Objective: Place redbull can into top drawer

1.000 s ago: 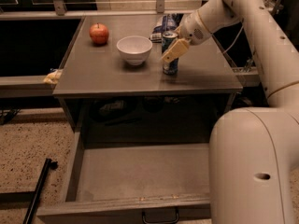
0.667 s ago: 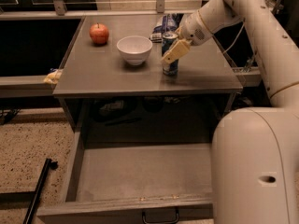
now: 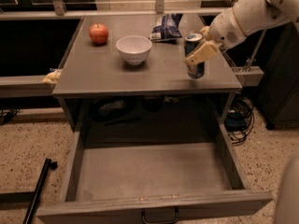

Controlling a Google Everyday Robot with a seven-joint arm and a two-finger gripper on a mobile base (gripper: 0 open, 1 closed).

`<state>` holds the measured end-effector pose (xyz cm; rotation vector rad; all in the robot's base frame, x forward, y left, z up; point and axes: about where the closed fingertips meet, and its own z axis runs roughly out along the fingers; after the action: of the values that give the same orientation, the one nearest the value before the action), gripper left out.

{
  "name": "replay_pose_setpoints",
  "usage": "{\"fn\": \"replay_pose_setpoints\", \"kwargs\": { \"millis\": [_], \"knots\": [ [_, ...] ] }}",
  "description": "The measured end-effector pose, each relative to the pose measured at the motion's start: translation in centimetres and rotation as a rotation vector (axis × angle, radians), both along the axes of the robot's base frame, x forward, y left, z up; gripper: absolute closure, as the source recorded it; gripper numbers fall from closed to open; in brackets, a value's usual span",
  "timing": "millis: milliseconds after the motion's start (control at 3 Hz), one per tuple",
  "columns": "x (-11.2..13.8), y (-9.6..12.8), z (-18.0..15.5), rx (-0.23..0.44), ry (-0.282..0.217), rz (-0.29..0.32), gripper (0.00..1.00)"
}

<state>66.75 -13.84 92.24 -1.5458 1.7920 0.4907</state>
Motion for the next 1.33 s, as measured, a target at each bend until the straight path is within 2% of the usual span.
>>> {"fn": "replay_pose_setpoints", "kwargs": {
  "millis": [333, 667, 1000, 1333],
  "knots": [
    [-5.8, -2.9, 2.3, 0.027, -0.07, -0.022, 1.0],
    [-7.9, -4.9, -0.7, 0.014, -0.006, -0.048, 1.0],
    [-7.9, -4.9, -0.7, 0.014, -0.006, -0.048, 1.0],
    [-9.0, -5.2, -3.7, 0.024, 0.02, -0.037, 1.0]
  ]
}}
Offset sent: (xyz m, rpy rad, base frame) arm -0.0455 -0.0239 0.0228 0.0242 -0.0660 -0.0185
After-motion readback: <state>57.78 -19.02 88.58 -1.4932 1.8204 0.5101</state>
